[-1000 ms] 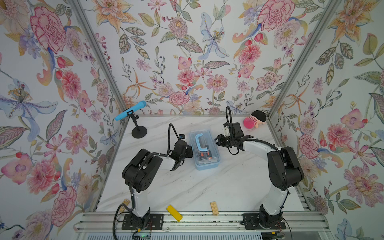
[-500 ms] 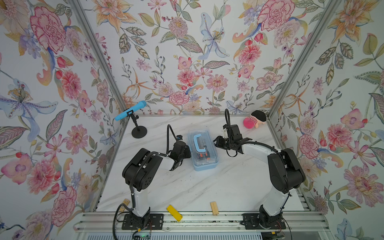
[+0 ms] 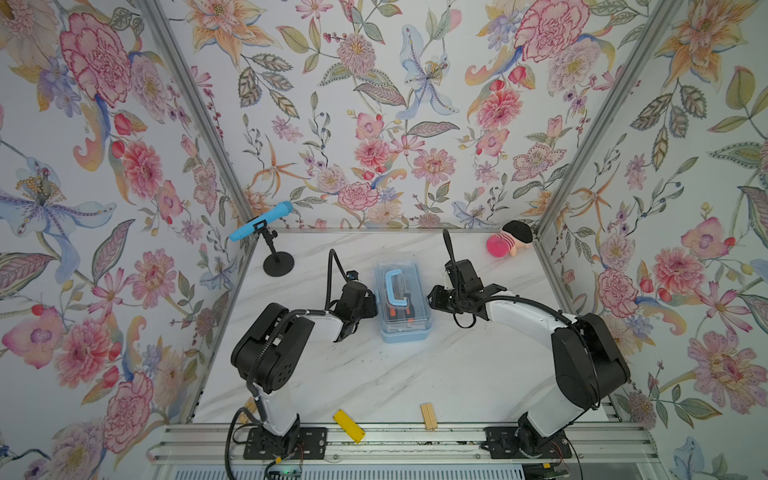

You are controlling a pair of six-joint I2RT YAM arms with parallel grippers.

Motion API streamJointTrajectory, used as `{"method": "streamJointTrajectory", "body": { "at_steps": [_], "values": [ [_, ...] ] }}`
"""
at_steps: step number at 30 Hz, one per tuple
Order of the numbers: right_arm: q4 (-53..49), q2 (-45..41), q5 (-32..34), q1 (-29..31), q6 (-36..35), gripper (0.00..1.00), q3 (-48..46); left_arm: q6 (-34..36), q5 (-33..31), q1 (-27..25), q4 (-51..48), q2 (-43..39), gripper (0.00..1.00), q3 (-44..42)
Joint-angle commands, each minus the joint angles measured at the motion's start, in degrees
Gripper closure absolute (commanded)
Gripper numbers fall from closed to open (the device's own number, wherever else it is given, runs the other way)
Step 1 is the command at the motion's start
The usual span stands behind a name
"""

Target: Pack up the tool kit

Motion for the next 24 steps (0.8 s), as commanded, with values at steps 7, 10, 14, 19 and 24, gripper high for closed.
{"method": "streamJointTrajectory", "body": {
  "at_steps": [7,10,14,19,24],
  "values": [
    [-8.9,-12.7,6.3,0.3,-9.1,0.25,-1.5,7.0,-15.7,-1.6,-6.0,-19.4,0.01,-0.2],
    [-8.9,-16.2,9.6,-0.8,-11.3,0.06,-2.2,11.5,-21.9,-1.6,-5.4,-25.1,0.01,-2.9],
    [-9.0,-19.3,12.3,-3.5,-13.2,0.01,-3.2,19.0,-25.4,-1.6,0.0,-31.3,0.01,-8.2],
    [-9.0,-20.8,20.6,-4.5,-16.1,0.01,-4.8,23.0,-28.6,-1.6,3.7,-35.9,0.01,-13.0],
    [-6.5,-21.1,28.8,-4.7,-16.6,0.01,-7.7,27.7,-29.0,-1.6,14.8,-41.1,0.01,-22.6]
  ]
}}
